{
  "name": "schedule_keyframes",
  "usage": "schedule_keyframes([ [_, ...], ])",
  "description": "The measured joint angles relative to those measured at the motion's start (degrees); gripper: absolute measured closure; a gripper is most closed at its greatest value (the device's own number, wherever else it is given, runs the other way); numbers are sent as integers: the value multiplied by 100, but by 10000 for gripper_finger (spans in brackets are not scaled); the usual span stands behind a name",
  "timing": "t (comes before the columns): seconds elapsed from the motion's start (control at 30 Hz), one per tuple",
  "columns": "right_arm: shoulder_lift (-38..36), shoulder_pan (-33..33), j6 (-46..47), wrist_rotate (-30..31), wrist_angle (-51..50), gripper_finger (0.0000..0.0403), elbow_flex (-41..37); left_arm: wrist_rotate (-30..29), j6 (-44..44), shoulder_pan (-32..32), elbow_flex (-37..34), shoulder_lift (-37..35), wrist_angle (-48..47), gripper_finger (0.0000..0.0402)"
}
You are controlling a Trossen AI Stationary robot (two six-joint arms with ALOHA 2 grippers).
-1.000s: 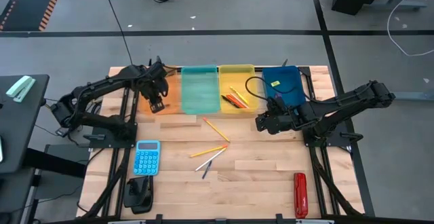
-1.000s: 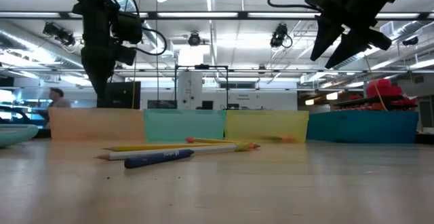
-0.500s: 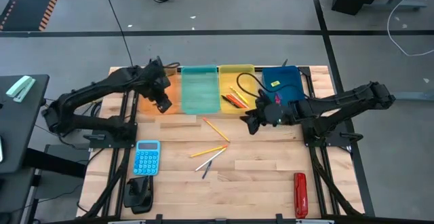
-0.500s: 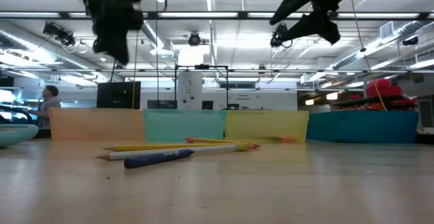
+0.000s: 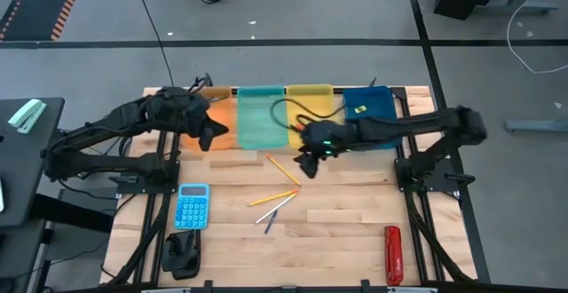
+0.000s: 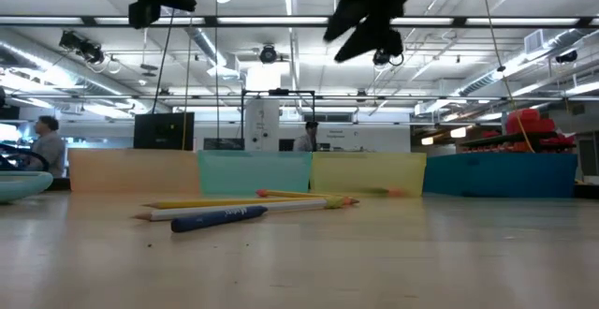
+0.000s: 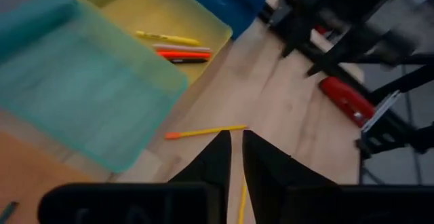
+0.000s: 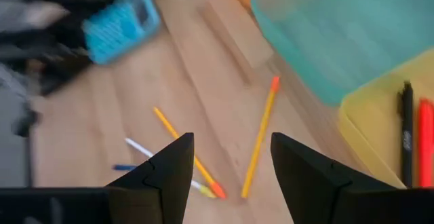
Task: Sort crayons/erasers/pens/pencils in bins
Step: Put the yellow pencil into the green bin
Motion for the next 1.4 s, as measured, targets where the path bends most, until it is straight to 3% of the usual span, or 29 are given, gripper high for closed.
schedule_keyframes([
  [0.2,1544,-325,-31,-456,-1320,198,1360,-10,-428,-349,-4,-220,341,366],
  [0.37,2318,-329,-90,-663,-1683,198,1798,-47,-535,-687,-4,-309,921,371],
  [0.9,3379,-102,570,-570,-1923,198,1734,-218,-81,-1162,-4,-326,947,378],
  [1.4,3518,-103,1067,-438,-1871,235,1731,-220,78,-1167,-4,-326,452,378],
])
